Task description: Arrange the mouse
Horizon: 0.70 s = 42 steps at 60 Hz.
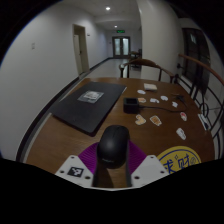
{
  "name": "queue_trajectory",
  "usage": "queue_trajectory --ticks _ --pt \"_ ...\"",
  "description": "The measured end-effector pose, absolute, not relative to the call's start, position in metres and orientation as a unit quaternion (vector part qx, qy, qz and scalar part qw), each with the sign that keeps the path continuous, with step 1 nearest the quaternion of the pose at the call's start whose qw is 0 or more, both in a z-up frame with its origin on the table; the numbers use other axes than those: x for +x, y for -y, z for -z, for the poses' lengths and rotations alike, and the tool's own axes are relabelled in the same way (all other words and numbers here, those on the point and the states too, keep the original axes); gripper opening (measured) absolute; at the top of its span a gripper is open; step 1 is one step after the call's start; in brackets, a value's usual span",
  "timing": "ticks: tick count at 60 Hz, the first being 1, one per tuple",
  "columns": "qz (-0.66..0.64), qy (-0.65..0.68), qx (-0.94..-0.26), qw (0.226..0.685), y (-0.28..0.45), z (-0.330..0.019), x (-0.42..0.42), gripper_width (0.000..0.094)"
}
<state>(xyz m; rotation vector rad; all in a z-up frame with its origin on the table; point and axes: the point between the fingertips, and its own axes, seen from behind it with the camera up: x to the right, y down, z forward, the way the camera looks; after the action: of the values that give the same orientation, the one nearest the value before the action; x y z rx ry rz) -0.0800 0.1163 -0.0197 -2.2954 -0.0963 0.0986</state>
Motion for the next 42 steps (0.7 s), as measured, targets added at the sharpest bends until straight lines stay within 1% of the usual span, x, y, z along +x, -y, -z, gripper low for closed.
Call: queue_trajectory --ticks 1,5,7,10,13,16,19,20,22,24,26,28,35,39,42 --pt "-0.041 0.042 -0.911 0.409 -0.116 0.019 -0.081 0.0363" --pt "-0.051 0.064 -0.91 0.407 -0.107 0.012 -0.083 0.0348" --pt "-0.061 0.074 -0.902 0.422 -0.103 -0.002 -0.086 0.0347" --pt "-0.064 0.081 -0.884 0.456 -0.096 -0.034 -0.083 0.0347" --pt "-0.07 0.088 -0.86 0.497 -0.077 -0.084 -0.076 0.0348" --pt "-0.077 0.096 -0.836 0.534 -0.062 -0.124 -0.066 0.0347" --pt "-0.072 0.093 -0.821 0.559 -0.046 -0.149 -0.045 0.0346" --pt "-0.07 0.088 -0.817 0.566 -0.03 -0.16 -0.032 0.0346" --pt "-0.064 0.078 -0.813 0.573 -0.022 -0.168 -0.013 0.0347" --pt "-0.055 0.071 -0.814 0.575 -0.012 -0.166 0.005 0.0344" --pt "-0.047 0.064 -0.818 0.57 -0.004 -0.156 0.022 0.0345" --pt "-0.041 0.055 -0.828 0.556 0.002 -0.137 0.037 0.0347" --pt "-0.02 0.047 -0.873 0.485 0.018 -0.042 0.066 0.0343" --pt "-0.03 0.03 -0.888 0.457 0.011 -0.014 0.076 0.0343" --pt "-0.033 0.023 -0.895 0.444 0.01 0.002 0.081 0.0345"
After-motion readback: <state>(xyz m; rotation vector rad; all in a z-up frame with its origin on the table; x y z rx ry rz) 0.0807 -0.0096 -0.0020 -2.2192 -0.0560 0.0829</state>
